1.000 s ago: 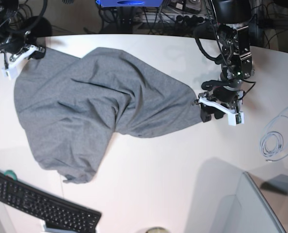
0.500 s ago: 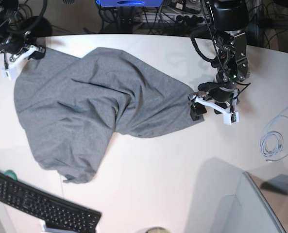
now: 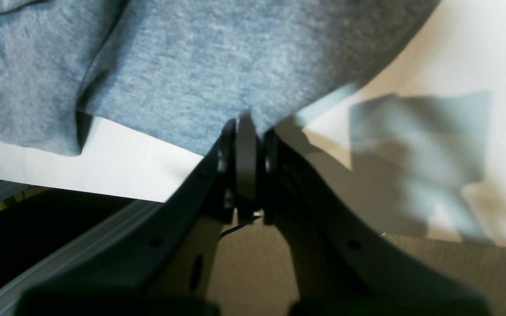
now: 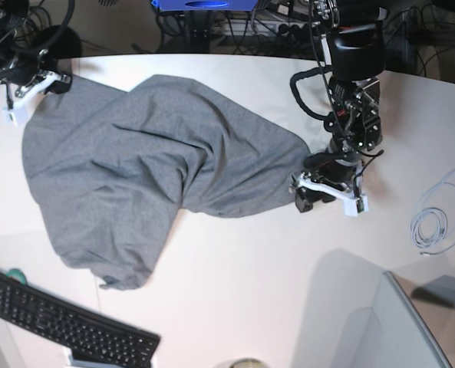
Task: Layout the t-shirt on the table in an organized manner, then fold the t-shirt properly
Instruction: 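Grasp a shirt corner with the left gripper and pull it, then lift the shirt with both grippers and lay it flat, stretched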
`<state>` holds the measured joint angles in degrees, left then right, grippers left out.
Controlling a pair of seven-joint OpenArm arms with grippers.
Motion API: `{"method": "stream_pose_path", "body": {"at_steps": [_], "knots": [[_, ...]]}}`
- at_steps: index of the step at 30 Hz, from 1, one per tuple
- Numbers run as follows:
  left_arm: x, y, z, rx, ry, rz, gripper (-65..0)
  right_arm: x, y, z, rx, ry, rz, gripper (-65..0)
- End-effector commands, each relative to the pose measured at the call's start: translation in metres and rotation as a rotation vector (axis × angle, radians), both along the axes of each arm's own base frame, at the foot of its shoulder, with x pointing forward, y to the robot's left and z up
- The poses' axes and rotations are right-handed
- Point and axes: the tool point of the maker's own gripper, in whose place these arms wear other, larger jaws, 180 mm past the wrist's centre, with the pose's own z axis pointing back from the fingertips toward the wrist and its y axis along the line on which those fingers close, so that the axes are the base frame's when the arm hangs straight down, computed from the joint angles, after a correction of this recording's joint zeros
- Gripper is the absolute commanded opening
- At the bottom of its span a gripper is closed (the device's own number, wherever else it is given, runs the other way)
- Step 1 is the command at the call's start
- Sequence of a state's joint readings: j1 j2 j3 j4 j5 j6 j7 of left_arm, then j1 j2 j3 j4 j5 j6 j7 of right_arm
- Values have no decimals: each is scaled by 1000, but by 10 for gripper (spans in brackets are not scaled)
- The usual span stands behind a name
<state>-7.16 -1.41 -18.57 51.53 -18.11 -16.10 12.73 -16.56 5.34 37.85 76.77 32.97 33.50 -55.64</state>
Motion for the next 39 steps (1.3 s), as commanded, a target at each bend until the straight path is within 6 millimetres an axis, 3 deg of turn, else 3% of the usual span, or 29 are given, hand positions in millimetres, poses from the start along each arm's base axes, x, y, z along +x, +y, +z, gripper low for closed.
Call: {"method": "stream_pose_path", "body": {"at_steps": [1, 3, 4, 8, 14, 17, 21, 25, 28, 35, 39], "knots": [[-17, -16, -19, -6, 104, -57, -429, 3, -5, 3, -15, -11, 4, -648], [-16, -29, -20, 5, 107, -110, -597, 2, -5, 3, -15, -9, 6, -648], [-16, -34, -19, 9, 106, -128, -650, 2, -5, 3, -14, -7, 6, -648], [-14, -24, -7, 25, 67, -107, -650, 3, -5, 5, -18, -11, 9, -650], [-37, 35, 38, 122, -49, 17, -650, 5, -5, 10, -25, -5, 33, -650], [-62, 55, 54, 177, -72, 47, -650, 16, -9, 28, -71, -37, 76, -650], [-92, 65, 71, 230, -82, 50, -650, 32, -13, 60, -151, -75, 149, -650], [-97, 62, 102, 271, -145, 34, -650, 50, -16, 84, -202, -99, 192, -650], [-86, 57, 118, 280, -185, 20, -650, 77, -27, 98, -230, -142, 196, -650], [7, 47, 135, 199, -172, -5, -650, 173, -37, 106, -296, -185, 293, -650], [63, 16, 149, 153, -215, -80, -650, 233, -31, 119, -338, -249, 339, -650]]}}
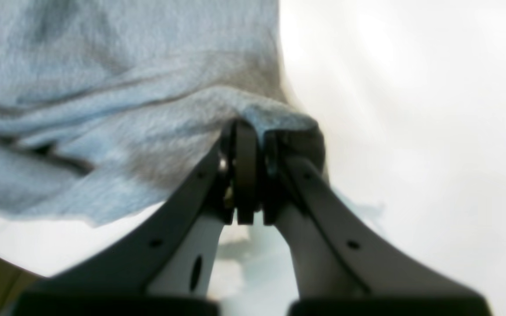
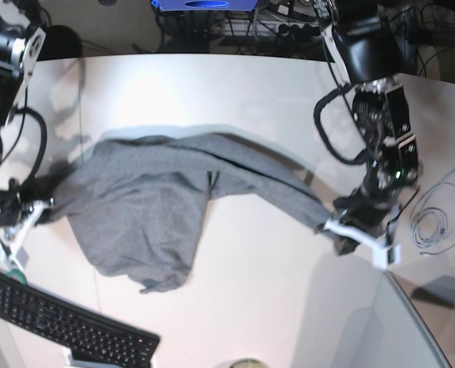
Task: Layout the t-shirt on the table in an organized manner, then fold the t-shirt properly
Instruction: 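Lift the shirt with both grippers and lay it flat, stretched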
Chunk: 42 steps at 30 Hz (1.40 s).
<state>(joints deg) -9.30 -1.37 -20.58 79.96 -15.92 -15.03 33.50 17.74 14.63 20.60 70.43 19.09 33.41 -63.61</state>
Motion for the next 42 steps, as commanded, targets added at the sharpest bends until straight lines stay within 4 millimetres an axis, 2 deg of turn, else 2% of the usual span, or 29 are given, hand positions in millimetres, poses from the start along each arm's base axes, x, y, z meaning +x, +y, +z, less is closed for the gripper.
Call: {"method": "stream_pose_path", "body": {"at_steps": [1, 3, 5, 9, 12, 14, 15, 16, 17, 18, 20, 21, 23, 24, 25, 28, 31, 33, 35, 37, 42], "knots": [[25, -9, 27, -8, -78, -21, -650, 33, -13, 31, -22, -100, -7, -650], [54, -21, 46, -18, -110, -40, -650, 60, -19, 57, -40, -160, -1, -650], [83, -26, 77, -20, -161, -24, -650, 84, -31, 95, -61, -239, -14, -650], [125, -30, 162, -14, -326, -30, -650, 117, -62, 170, -123, -383, -41, -650], [139, -26, 214, -12, -424, -26, -650, 125, -82, 223, -187, -492, -59, -650], [136, -21, 245, 11, -498, -20, -650, 118, -92, 259, -266, -566, -62, -650], [132, -21, 258, 22, -534, -21, -650, 110, -94, 271, -308, -580, -61, -650], [124, -21, 261, 31, -551, -21, -650, 100, -95, 273, -350, -569, -55, -650], [114, -21, 263, 43, -573, -19, -650, 89, -93, 269, -392, -551, -43, -650], [103, -22, 256, 53, -574, -20, -650, 78, -87, 261, -420, -532, -25, -650], [76, -25, 234, 74, -554, -26, -650, 53, -81, 235, -462, -486, 2, -650], [60, -27, 218, 84, -533, -30, -650, 39, -77, 216, -450, -461, 3, -650], [26, -27, 181, 100, -466, -32, -650, 10, -70, 177, -401, -406, -25, -650], [7, -27, 155, 104, -406, -34, -650, -10, -68, 151, -365, -351, -49, -650], [-9, -18, 130, 110, -343, -16, -650, -26, -65, 126, -330, -297, -66, -650], [-61, 12, 64, 126, -161, 49, -650, -69, -41, 56, -217, -161, -68, -650], [-98, 32, 19, 141, -19, 82, -650, -103, -19, 10, -125, -79, -77, -650], [-115, 44, -8, 146, 64, 97, -650, -124, -9, -18, -75, -5, -91, -650], [-128, 57, -32, 143, 136, 125, -650, -143, -5, -41, -39, 73, -104, -650], [-140, 70, -49, 133, 186, 165, -650, -157, -5, -53, -21, 120, -119, -650], [-149, 80, -57, 122, 212, 204, -650, -164, -6, -54, -28, 130, -118, -650]]}}
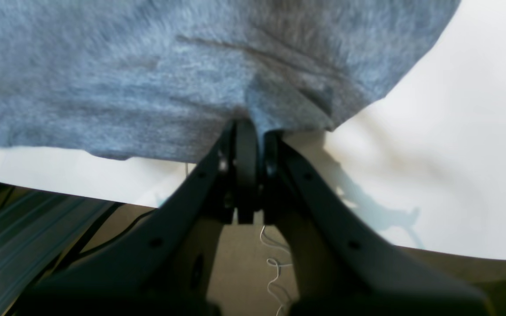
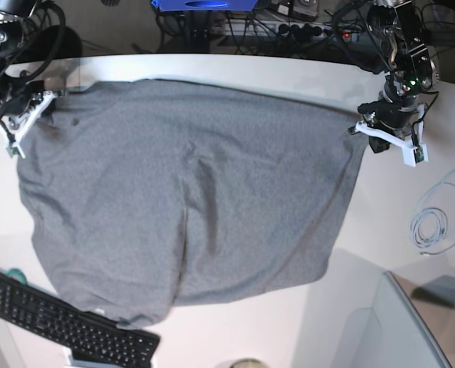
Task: Layout the t-shirt on the table in an organized manner, then fold the t-shirt properly
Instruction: 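Lift the shirt with both grippers and lay it flat, stretched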
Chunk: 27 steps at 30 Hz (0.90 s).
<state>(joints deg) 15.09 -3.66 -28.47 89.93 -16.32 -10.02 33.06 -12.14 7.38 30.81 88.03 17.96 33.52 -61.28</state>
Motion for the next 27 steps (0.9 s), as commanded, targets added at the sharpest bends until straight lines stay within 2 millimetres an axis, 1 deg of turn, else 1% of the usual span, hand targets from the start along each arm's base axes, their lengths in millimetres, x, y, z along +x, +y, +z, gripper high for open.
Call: {"method": "stream_pose_path", "body": {"at_steps": [1, 9, 11, 12, 17, 19, 22, 23, 24, 25, 26, 27], "knots": [[10, 1, 11, 11, -47, -5, -650, 12, -8, 12, -21, -51, 3, -650], [7, 0, 6, 4, -34, -3, -650, 2, -8, 7, -19, -25, 1, -650], [-1, 0, 0, 1, -12, -2, -650, -6, -7, 5, -19, -9, -3, -650], [-4, 0, -2, 0, -5, -1, -650, -11, -5, 2, -14, 2, -4, -650], [-15, 0, -11, -6, 25, 2, -650, -32, 17, -11, 41, 46, -19, -642], [-16, 0, -12, -6, 30, 2, -650, -37, 24, -13, 54, 56, -23, -588], [-18, 0, -13, -6, 35, 2, -650, -41, 29, -13, 61, 58, -24, -425], [-19, 0, -13, -6, 37, 2, -650, -45, 26, -12, 56, 58, -31, -371], [-19, 1, -13, -4, 36, 3, -650, -47, 18, -8, 40, 48, -54, -330], [-19, 2, -13, -3, 36, 3, -650, -47, 8, -2, 25, 29, -87, -315], [-19, 2, -13, -1, 38, 2, -650, -46, 3, 3, 16, 5, -125, -317], [-21, 2, -13, 0, 40, 1, -650, -44, -8, 11, -5, -27, -157, -317]]}}
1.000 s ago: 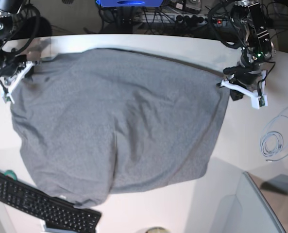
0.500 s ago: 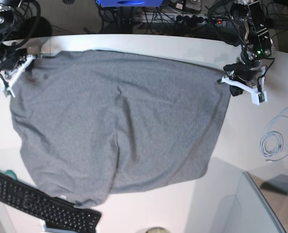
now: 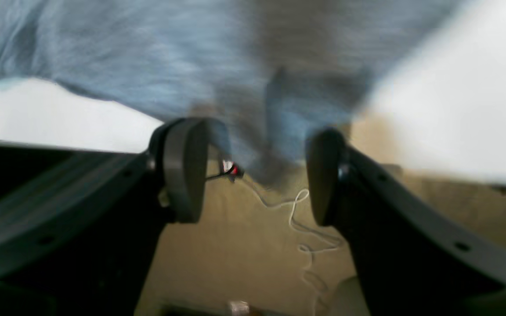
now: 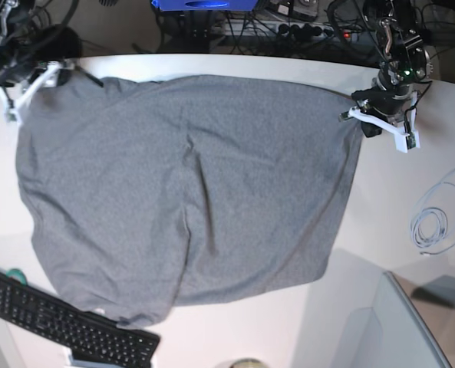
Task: Layout the t-shirt on the table in an organized manner, then fold the t-shirt properly
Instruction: 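Lift the shirt with both grippers and lay it flat, stretched, then regrasp the shirt edge with both grippers and smooth it flat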
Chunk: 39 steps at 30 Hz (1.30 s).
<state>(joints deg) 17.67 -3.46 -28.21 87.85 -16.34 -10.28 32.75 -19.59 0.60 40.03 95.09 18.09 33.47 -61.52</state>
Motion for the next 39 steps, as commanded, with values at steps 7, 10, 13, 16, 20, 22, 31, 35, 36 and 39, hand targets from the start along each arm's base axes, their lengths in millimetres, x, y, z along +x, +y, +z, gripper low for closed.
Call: {"method": "stream_pose_path", "body": {"at_steps": [7, 10, 13, 16, 20, 22, 31, 35, 36, 39], "knots": [[-3, 5, 27, 55, -56, -20, -629, 55, -55, 58, -159, -197, -21, -311], [-7, 6, 34, 71, -63, -28, -413, 78, -63, 69, -176, -240, -8, -311], [-15, 25, 42, 98, -73, 25, -253, 103, -72, 71, -160, -280, -25, -311], [-24, 48, 46, 116, -77, 100, -189, 122, -78, 67, -128, -307, -47, -314], [-9, 50, 66, 132, -139, 99, -189, 152, -70, 52, -78, -325, 7, -318], [13, 28, 65, 103, -163, 40, -250, 169, -52, 41, -51, -345, 78, -360], [102, -59, 27, -65, -151, -140, -650, 214, -24, 0, 101, -351, 46, -632], [105, -72, 4, -101, -92, -159, -650, 205, -56, -19, 62, -298, -110, -642], [103, -71, 1, -104, -82, -156, -650, 201, -63, -23, 48, -288, -141, -642], [96, -71, -4, -105, -68, -154, -650, 184, -75, -34, 27, -247, -187, -642]]}}
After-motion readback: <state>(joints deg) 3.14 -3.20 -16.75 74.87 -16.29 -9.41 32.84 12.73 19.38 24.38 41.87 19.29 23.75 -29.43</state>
